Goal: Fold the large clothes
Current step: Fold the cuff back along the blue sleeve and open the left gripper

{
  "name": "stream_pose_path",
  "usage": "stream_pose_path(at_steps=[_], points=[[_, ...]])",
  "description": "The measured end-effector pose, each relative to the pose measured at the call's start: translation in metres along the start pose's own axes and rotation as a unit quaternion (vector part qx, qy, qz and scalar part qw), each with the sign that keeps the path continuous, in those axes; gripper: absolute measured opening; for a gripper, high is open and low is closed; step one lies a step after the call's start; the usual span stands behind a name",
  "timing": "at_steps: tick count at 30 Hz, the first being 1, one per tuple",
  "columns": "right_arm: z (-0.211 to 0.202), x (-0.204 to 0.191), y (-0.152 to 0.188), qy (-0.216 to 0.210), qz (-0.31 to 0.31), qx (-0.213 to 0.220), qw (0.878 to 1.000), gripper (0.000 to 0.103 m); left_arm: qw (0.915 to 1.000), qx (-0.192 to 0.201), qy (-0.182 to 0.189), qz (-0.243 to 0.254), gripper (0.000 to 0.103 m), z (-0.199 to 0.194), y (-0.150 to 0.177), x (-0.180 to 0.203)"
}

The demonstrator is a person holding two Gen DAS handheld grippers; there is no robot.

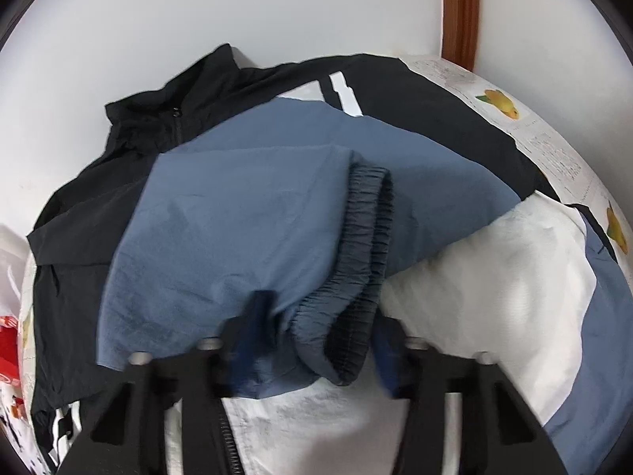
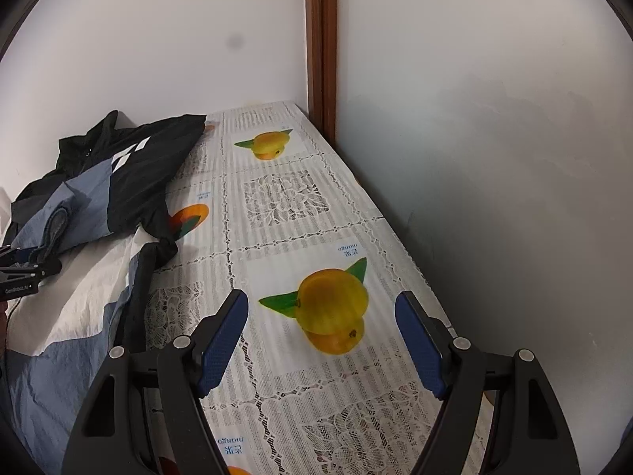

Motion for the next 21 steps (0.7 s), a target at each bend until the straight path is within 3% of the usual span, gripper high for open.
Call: stream_pose_path(at_steps=[1, 4, 11, 21], points=[[0.0, -0.001, 0.0, 0.002, -0.002, -0.001, 1.0, 0.076, 1.0, 0.0, 0.009, -0.001, 0.024, -0.003, 0.0, -0.001], [-0.006, -0.007, -0.002, 0.003, -0.005, -0.003, 1.0, 0.076, 0.9998, 0.011, 0.017, -0.004, 0.012, -0.015, -0.002, -0.008], [-0.041, -0.053, -0.015, -0.011, -0.042, 0.024, 0.999, 0.076, 0.9974, 0.055, 0.024, -0.04, 0.01, -0.059, -0.003, -0.045], [-0.059, -0.157, -0.034, -0.063, -0.096, 0.036, 0.993, 0.076, 0.9817, 0.114, -0.022, -0.151, 0.01, -0.104, 0.017, -0.163]])
Point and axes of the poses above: each gripper's, at about its wrist camera, not at the fingertips, and z roughly the way its jaws point, x to its right, y to its underside, the point moved 7 cm from there along z, roughly the way its jaws point, and after that the axes turned 4 degrees about y, right-handed, at the moved point
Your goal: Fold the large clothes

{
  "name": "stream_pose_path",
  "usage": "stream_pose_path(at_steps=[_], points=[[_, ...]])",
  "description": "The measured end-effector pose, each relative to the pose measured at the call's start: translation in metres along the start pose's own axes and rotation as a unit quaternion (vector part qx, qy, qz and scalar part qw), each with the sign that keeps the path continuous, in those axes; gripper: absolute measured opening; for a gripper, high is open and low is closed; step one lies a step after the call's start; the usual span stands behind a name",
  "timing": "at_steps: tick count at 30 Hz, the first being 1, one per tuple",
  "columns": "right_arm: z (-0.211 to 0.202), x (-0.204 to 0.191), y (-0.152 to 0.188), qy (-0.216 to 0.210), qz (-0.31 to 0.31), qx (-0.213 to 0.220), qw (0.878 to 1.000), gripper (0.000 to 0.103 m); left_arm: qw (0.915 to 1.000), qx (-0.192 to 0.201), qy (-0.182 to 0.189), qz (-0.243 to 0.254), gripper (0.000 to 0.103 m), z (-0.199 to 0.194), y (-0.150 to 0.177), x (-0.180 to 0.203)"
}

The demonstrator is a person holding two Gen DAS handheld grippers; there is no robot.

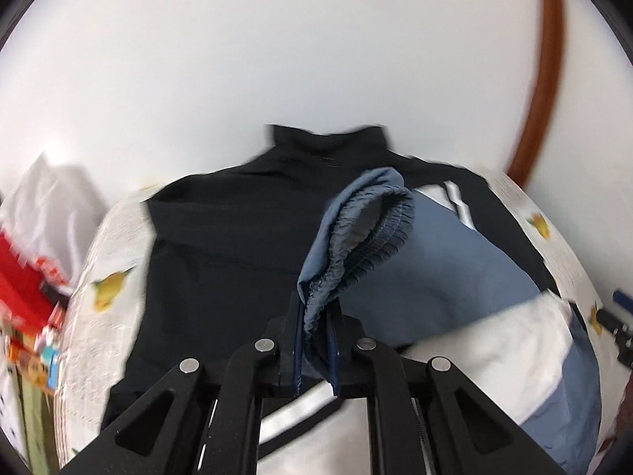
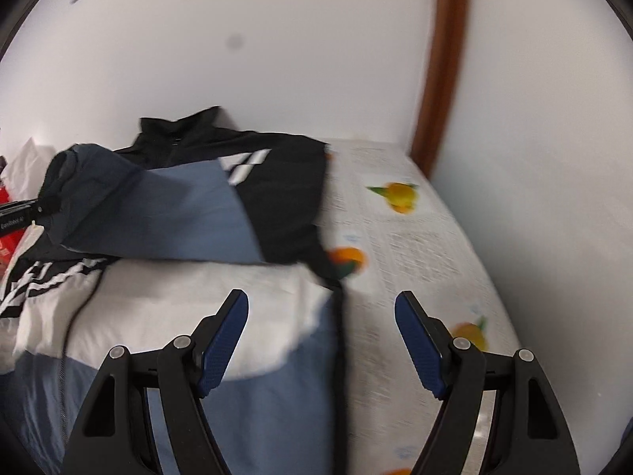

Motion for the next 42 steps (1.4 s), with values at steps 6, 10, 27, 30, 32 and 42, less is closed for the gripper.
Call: stream_pose_path(at_steps=[6, 10, 27, 30, 32, 42], points=[[0.025, -0.053, -0.025, -0.036, -0.015, -0.005, 0.999, 0.076, 0.9975, -0.009, -0.019, -0.068, 0.01, 0.01, 0.005, -0.069], [0.049, -0.072, -0.036, -0.044, -0.02, -0.009, 0.999, 0.076, 0.9951, -0.032, -0.019, -0.092, 0.011, 0.028, 0.015, -0.096], [0.119, -0.059, -0.027, -0.011, 0.013, -0.071, 0.997, 0.076, 0.988, -0.098, -0.058, -0.104, 0.02, 0.044, 0.041, -0.118], [0.103, -0.055, -0.029, -0.006, 0.01, -0.053, 0.999, 0.076, 0.9899, -0.085, -0.058, -0.098, 0.02, 0.026, 0.041, -0.116], [0.089, -0.054, -0.03, -0.003, 0.003, -0.04, 0.999, 0.076, 0.9912, -0.08, -0.055, -0.09, 0.02, 0.015, 0.041, -0.113], [0.02, -0.044, 0.001, -0.004, -0.009, -0.032, 0.999, 0.076, 0.9937, -0.072, -0.023, -0.083, 0.02, -0.049, 0.069, -0.101]])
Point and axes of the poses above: each gripper's, at about its wrist camera, not at the fingertips, and z roughly the way its jaws point, x to its right, y to its underside, the point moved 7 cm from there along z, roughly the way its jaws point, and after that the axes turned 4 degrees about y, right-handed, at the moved point
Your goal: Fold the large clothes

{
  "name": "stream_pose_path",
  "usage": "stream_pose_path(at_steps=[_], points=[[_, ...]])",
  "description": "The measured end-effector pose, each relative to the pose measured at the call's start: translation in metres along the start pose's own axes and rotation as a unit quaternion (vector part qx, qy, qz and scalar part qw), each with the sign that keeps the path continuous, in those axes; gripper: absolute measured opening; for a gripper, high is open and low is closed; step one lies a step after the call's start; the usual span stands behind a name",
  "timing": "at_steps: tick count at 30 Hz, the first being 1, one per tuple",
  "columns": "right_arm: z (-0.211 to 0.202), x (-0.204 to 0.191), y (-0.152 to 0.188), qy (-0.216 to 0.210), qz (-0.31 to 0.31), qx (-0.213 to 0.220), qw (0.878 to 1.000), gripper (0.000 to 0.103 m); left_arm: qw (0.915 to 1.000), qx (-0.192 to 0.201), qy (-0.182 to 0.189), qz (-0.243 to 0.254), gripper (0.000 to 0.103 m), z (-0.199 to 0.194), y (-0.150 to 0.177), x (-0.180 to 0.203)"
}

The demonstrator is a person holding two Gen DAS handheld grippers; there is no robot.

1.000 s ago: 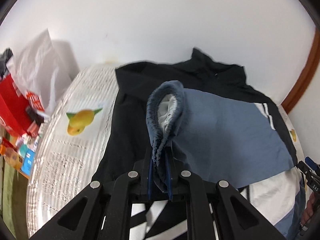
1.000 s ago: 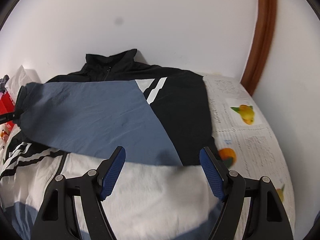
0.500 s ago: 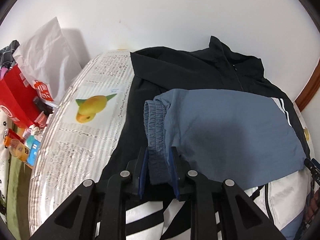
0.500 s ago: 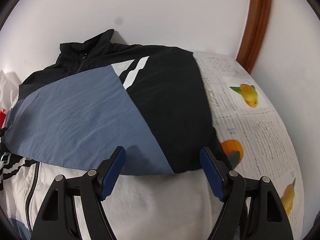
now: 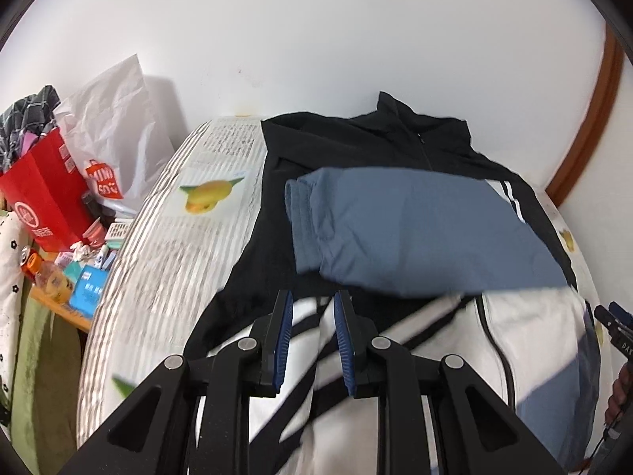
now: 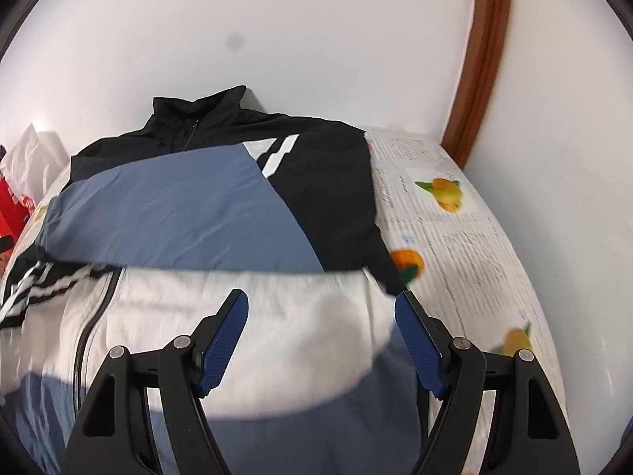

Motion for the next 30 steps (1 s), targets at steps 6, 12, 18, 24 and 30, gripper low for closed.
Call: stream_pose_path(at_steps=[6, 12, 18, 24, 30], points=[[-0.023, 0.005, 0.034, -0.007, 0.01, -0.017, 1.0, 0.076, 0.9996, -0.008, -0.024, 0.014, 0.037, -0.025, 0.033, -0.01], [-0.042, 0.008, 0.067, -0.006, 0.015, -0.021, 1.0, 0.076, 0.9996, -0.002, -0.028, -0.006, 0.05, -0.047, 0.062, -0.027], [-0.052, 0.01, 0.095, 0.004, 0.012, -0.024, 1.0, 0.077, 0.9993, 0.005, -0.027, -0.025, 0.065, -0.061, 0.092, -0.045], [-0.057, 0.016, 0.123, 0.005, 0.024, -0.029, 0.999, 0.079, 0.9986, -0.008, -0.024, -0.046, 0.066, -0.059, 0.116, -0.057], [-0.051, 0.024, 0.14, 0.009, 0.02, -0.04, 0.999, 0.079, 0.9989, -0.008, -0.018, -0.042, 0.067, -0.058, 0.13, -0.055]])
Point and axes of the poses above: each gripper's, at about its wrist camera, not at the fingertips, and z roughly the way its jaws point, x to its right, y to its underside, the point moved 7 cm from there along z, roughly the way its jaws point, and after that the axes turned 4 degrees about y, right-handed, at the moved point
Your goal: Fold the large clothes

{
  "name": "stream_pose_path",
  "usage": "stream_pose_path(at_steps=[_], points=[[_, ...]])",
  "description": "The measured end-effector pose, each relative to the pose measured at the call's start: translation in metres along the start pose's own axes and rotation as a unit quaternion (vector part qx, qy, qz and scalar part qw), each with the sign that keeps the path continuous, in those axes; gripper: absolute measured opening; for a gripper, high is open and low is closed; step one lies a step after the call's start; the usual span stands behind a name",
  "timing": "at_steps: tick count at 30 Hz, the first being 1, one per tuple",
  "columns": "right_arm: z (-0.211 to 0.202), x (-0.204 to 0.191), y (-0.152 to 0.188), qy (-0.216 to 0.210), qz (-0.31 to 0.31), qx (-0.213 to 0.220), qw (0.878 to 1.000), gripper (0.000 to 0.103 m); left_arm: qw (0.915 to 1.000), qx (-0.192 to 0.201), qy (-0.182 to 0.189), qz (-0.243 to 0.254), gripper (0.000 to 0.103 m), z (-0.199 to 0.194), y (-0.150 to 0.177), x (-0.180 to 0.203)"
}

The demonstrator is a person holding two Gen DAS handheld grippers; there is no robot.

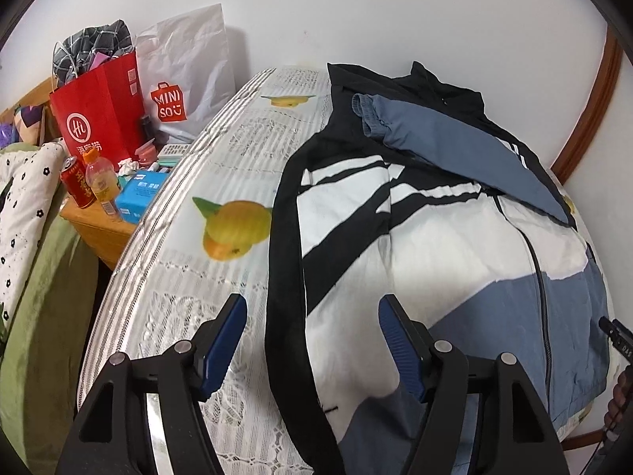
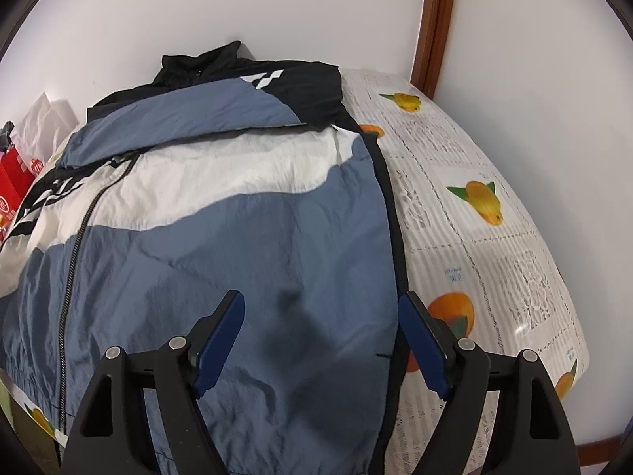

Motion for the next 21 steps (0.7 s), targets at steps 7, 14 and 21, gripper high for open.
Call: stream_pose_path(at_steps=[7, 14, 21], points=[[0.007, 0.004, 0.001, -0.005, 0.013, -0.001, 1.0, 0.079, 1.0, -0.006, -0.004, 0.001, 0.067, 0.008, 0.007, -0.005], [0.012, 0.009, 0.003, -0.001, 0.017, -0.003, 1.0, 0.079, 0.9999, -0.008, -0.006, 0.006, 0.068, 0.01, 0.007, -0.004], [0.014, 0.012, 0.006, -0.003, 0.018, -0.004, 1.0, 0.079, 0.9999, -0.012, -0.008, 0.009, 0.068, 0.013, 0.008, -0.005]])
Point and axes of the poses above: each gripper's, at about its wrist camera, not at the fingertips, and z roughly the way its jaws point, x to its right, y to its underside, the point moved 7 cm from there along z, roughly the way its jaws point, and after that the axes turned 4 degrees about y, right-handed, at the moved point
